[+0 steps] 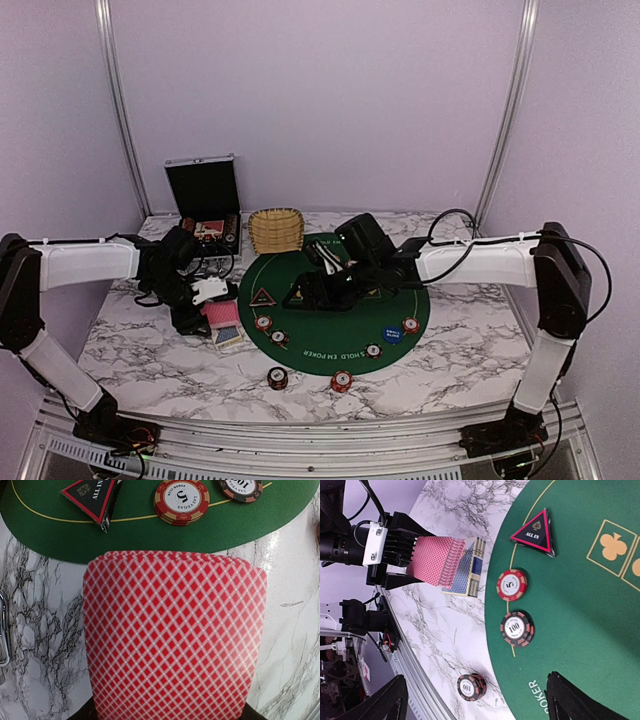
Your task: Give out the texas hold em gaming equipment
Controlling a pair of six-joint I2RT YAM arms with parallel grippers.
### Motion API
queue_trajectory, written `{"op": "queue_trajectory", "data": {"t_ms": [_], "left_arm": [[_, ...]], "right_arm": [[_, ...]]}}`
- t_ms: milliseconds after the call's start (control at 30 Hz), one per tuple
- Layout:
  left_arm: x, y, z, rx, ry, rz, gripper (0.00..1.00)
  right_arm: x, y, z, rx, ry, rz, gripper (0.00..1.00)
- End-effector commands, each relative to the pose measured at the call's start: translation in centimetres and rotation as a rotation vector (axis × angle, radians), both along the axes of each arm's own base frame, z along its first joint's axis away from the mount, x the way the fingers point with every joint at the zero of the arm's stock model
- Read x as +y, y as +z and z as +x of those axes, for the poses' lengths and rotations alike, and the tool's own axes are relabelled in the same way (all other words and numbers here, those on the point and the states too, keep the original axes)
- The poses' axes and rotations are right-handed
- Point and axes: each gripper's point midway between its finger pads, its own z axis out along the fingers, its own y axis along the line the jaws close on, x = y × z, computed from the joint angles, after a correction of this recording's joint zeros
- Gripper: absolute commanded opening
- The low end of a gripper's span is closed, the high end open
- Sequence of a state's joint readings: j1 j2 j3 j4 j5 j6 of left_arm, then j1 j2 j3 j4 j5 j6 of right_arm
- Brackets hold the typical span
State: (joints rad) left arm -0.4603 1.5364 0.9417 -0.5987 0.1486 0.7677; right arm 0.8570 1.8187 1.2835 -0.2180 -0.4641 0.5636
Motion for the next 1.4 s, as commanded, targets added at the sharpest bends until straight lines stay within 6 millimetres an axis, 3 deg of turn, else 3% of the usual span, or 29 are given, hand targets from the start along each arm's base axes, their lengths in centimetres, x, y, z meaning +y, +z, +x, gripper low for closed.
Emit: {"op": "queue_trajectory", "data": {"t_ms": [0, 200, 533, 1200, 1367], "left_arm": [[-1.0, 2.8, 0.7, -0.046, -0.004, -0.045, 0.0], [-2.1, 4.9, 1.5, -0.071, 0.001, -0.089, 0.0], [-3.6, 6.8, 2.0, -0.072, -0.019, -0.118, 0.0], [-6.1, 7.1, 0.5, -0.037, -0.083, -0.145, 0.0], [-6.7, 7.3, 0.3, -0.03, -0.095, -0.162, 0.0]], "right_arm": [[1.7, 1.1, 0.2, 0.063, 0.02, 0.134, 0.93], [2.9, 2.3, 0.7, 0.153, 0.022, 0.299, 0.91], [4.9, 2.3, 1.4, 0.247, 0.031, 0.404, 0.89], [7.6, 3.1, 2.1, 0.357, 0.061, 0.559, 0.86], [8.2, 3.1, 1.8, 0.367, 0.081, 0.569, 0.82]]}}
